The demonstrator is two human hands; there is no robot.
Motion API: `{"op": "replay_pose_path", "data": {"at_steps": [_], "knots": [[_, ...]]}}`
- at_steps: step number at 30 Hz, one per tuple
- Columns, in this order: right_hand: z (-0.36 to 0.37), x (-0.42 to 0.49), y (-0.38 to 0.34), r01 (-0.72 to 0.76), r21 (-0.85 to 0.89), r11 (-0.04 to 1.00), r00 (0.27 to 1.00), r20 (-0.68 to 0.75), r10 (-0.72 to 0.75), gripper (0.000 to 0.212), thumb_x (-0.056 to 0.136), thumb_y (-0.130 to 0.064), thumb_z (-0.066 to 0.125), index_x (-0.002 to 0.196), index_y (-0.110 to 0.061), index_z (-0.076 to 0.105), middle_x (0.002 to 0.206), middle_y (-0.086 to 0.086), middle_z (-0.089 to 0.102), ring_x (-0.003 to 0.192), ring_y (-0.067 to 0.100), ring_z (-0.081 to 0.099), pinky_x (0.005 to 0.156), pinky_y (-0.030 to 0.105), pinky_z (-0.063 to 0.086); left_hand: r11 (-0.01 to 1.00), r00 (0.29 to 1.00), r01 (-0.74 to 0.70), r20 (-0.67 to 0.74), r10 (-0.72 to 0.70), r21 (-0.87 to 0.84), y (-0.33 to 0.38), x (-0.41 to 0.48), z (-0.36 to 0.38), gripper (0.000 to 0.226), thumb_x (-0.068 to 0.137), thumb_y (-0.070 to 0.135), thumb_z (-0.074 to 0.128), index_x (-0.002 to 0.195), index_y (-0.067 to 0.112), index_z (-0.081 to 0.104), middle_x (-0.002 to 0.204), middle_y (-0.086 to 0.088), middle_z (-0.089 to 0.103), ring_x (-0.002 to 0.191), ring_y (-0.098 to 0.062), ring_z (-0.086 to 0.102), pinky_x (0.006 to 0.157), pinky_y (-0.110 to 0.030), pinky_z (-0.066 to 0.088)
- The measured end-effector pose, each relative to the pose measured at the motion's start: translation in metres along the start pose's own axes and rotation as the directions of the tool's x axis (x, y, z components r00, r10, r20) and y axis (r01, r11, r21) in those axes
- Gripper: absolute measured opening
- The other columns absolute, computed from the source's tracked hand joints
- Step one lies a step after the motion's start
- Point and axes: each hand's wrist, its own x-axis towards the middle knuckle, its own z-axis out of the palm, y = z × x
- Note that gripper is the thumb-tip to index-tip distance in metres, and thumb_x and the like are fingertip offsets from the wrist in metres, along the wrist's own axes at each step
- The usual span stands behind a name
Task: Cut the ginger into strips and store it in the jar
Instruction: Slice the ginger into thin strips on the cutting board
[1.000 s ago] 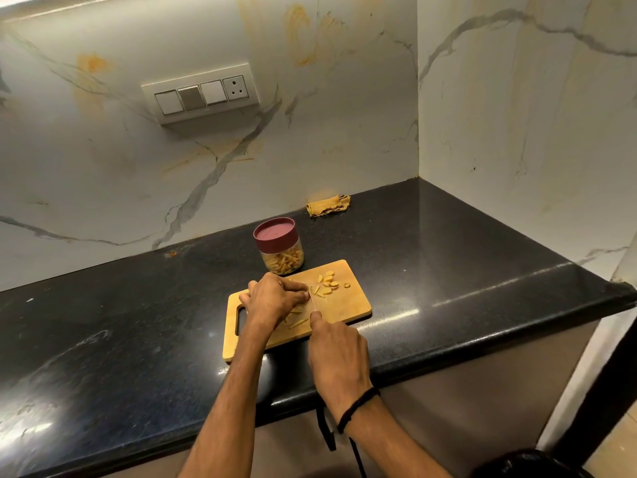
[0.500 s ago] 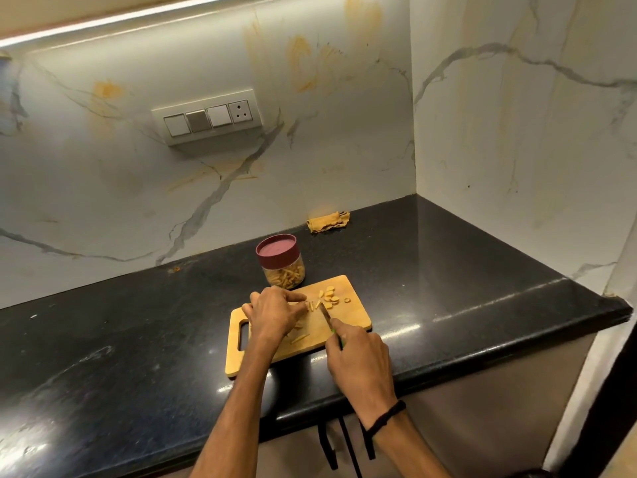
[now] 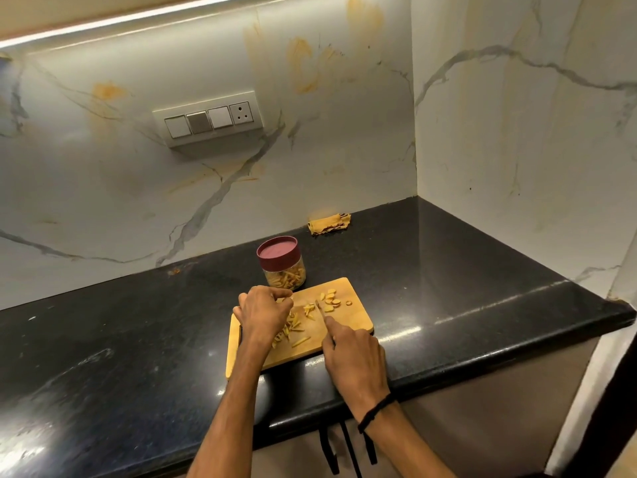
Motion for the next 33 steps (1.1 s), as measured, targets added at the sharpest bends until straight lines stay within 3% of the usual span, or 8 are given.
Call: {"op": "replay_pose_path", "data": {"at_steps": [5, 9, 13, 17, 21, 25, 29, 33], "knots": [[0.011, 0.003, -0.006, 0.086, 0.020, 0.996, 0.996, 0.005, -0.086, 0.037, 0.105, -0.030, 0.034, 0.141, -0.030, 0.043, 0.094, 0.001, 0.065, 0.078, 0.014, 0.059, 0.063, 0.024, 0.040, 1.000, 1.000, -0.005, -0.025, 0.004, -0.015, -0.003, 0.003, 0.001, 0.018, 0.091, 0.034, 0.072, 0.108, 0.032, 0.077, 0.118, 0.002, 0.071, 0.121, -0.025, 0.048, 0.101, -0.047, 0.034], [0.013, 0.009, -0.004, 0.074, -0.044, 0.996, 0.996, -0.037, -0.075, 0.039, 0.105, -0.027, 0.034, 0.143, -0.027, 0.042, 0.095, 0.003, 0.067, 0.086, 0.019, 0.065, 0.064, 0.028, 0.043, 0.998, 1.000, -0.023, -0.021, 0.022, -0.064, -0.004, 0.001, 0.000, 0.016, 0.088, 0.031, 0.075, 0.104, 0.030, 0.079, 0.111, 0.005, 0.074, 0.114, -0.021, 0.058, 0.101, -0.047, 0.047], [0.019, 0.005, -0.009, 0.195, 0.005, 0.981, 0.981, -0.011, -0.195, 0.035, 0.104, -0.031, 0.039, 0.137, -0.028, 0.048, 0.090, 0.001, 0.067, 0.078, 0.015, 0.064, 0.060, 0.023, 0.039, 0.981, 0.993, -0.117, -0.030, 0.114, -0.156, 0.001, -0.001, -0.002, 0.019, 0.089, 0.015, 0.073, 0.107, 0.016, 0.077, 0.109, 0.001, 0.075, 0.091, -0.003, 0.062, 0.089, -0.025, 0.050], [0.014, 0.012, 0.003, 0.117, 0.070, 0.991, 0.989, -0.096, -0.110, 0.039, 0.102, -0.034, 0.041, 0.140, -0.033, 0.048, 0.089, -0.003, 0.067, 0.066, 0.005, 0.048, 0.058, 0.016, 0.035, 0.971, 0.980, -0.200, -0.038, 0.197, -0.128, 0.011, -0.006, -0.002, 0.021, 0.092, 0.013, 0.071, 0.113, 0.013, 0.075, 0.113, -0.003, 0.074, 0.092, -0.002, 0.060, 0.086, -0.021, 0.049], [0.001, 0.035, 0.027, 0.014, 0.267, 0.964, 0.985, -0.170, 0.032, 0.036, 0.097, -0.028, 0.051, 0.132, -0.032, 0.057, 0.072, -0.004, 0.064, 0.055, 0.004, 0.048, 0.045, 0.010, 0.031, 0.946, 0.942, -0.316, 0.095, 0.321, -0.066, 0.016, -0.012, 0.003, 0.026, 0.092, 0.021, 0.071, 0.118, 0.017, 0.073, 0.120, -0.001, 0.069, 0.111, -0.011, 0.057, 0.098, -0.034, 0.051], [-0.004, 0.049, 0.044, -0.090, 0.454, 0.886, 0.956, -0.211, 0.205, 0.034, 0.094, -0.023, 0.057, 0.127, -0.017, 0.064, 0.100, 0.002, 0.074, 0.066, 0.008, 0.058, 0.048, 0.004, 0.037, 0.928, 0.916, -0.369, 0.187, 0.354, 0.050, 0.024, -0.023, 0.012, 0.032, 0.094, 0.041, 0.066, 0.122, 0.029, 0.071, 0.124, 0.004, 0.060, 0.113, -0.015, 0.046, 0.095, -0.035, 0.041], [-0.003, 0.044, 0.042, -0.073, 0.448, 0.891, 0.965, -0.192, 0.176, 0.033, 0.094, -0.023, 0.058, 0.126, -0.016, 0.064, 0.093, 0.001, 0.074, 0.057, 0.004, 0.053, 0.044, 0.007, 0.037, 0.927, 0.931, -0.352, 0.152, 0.333, 0.127, 0.033, -0.032, 0.017, 0.031, 0.092, 0.047, 0.066, 0.118, 0.032, 0.073, 0.124, 0.005, 0.058, 0.112, -0.015, 0.042, 0.089, -0.033, 0.029], [-0.002, 0.041, 0.043, -0.075, 0.453, 0.888, 0.966, -0.187, 0.177, 0.033, 0.095, -0.023, 0.057, 0.127, -0.017, 0.063, 0.083, -0.003, 0.071, 0.056, 0.006, 0.053, 0.043, 0.009, 0.037, 0.935, 0.954, -0.300, 0.070, 0.292, 0.188, 0.041, -0.039, 0.014, 0.027, 0.088, 0.048, 0.070, 0.104, 0.027, 0.077, 0.115, 0.005, 0.059, 0.106, -0.015, 0.040, 0.093, -0.034, 0.035]]}}
